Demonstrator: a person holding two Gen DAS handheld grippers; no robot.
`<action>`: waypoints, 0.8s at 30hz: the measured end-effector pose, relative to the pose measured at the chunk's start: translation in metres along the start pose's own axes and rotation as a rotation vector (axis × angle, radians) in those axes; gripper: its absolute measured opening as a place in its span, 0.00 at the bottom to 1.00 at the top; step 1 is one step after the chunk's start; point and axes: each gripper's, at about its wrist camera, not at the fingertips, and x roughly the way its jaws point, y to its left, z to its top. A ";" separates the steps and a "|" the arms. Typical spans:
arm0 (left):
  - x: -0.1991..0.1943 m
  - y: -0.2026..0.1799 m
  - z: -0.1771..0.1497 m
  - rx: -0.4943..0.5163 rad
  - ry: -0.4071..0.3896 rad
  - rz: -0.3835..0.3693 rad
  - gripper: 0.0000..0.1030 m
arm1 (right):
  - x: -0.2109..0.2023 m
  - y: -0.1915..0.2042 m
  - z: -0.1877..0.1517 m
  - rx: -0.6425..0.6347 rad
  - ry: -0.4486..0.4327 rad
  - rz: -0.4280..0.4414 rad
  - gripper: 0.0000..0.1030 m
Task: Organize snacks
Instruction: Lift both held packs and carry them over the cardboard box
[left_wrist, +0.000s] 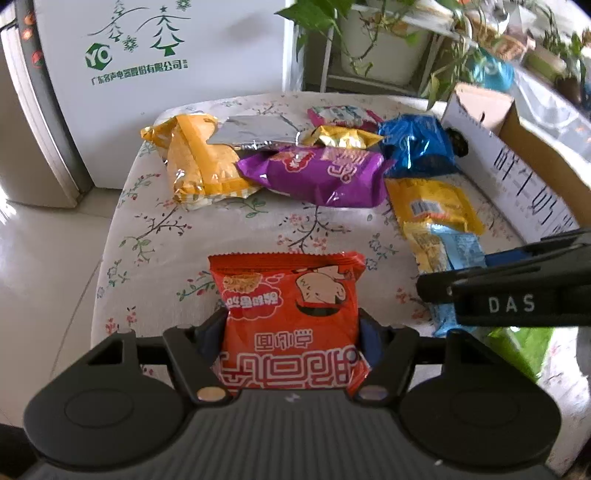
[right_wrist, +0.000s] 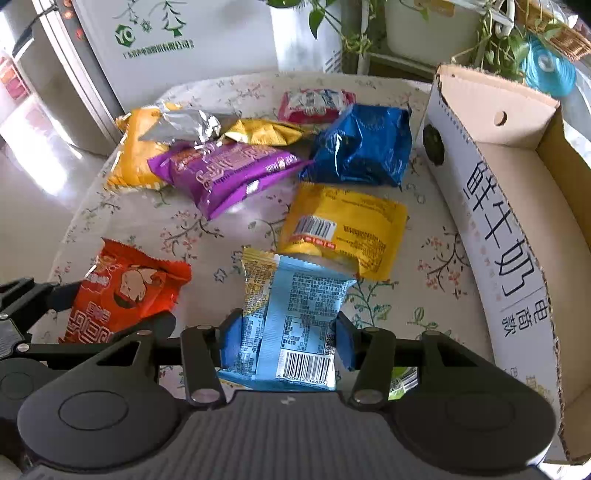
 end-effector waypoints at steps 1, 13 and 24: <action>-0.003 0.002 0.000 -0.013 -0.009 -0.002 0.68 | -0.004 -0.001 0.000 0.008 -0.010 0.011 0.55; -0.034 0.012 0.003 -0.109 -0.101 0.025 0.68 | -0.036 -0.009 0.006 0.033 -0.091 0.078 0.55; -0.057 -0.018 0.021 -0.091 -0.160 -0.008 0.68 | -0.082 -0.044 0.018 0.124 -0.209 0.080 0.55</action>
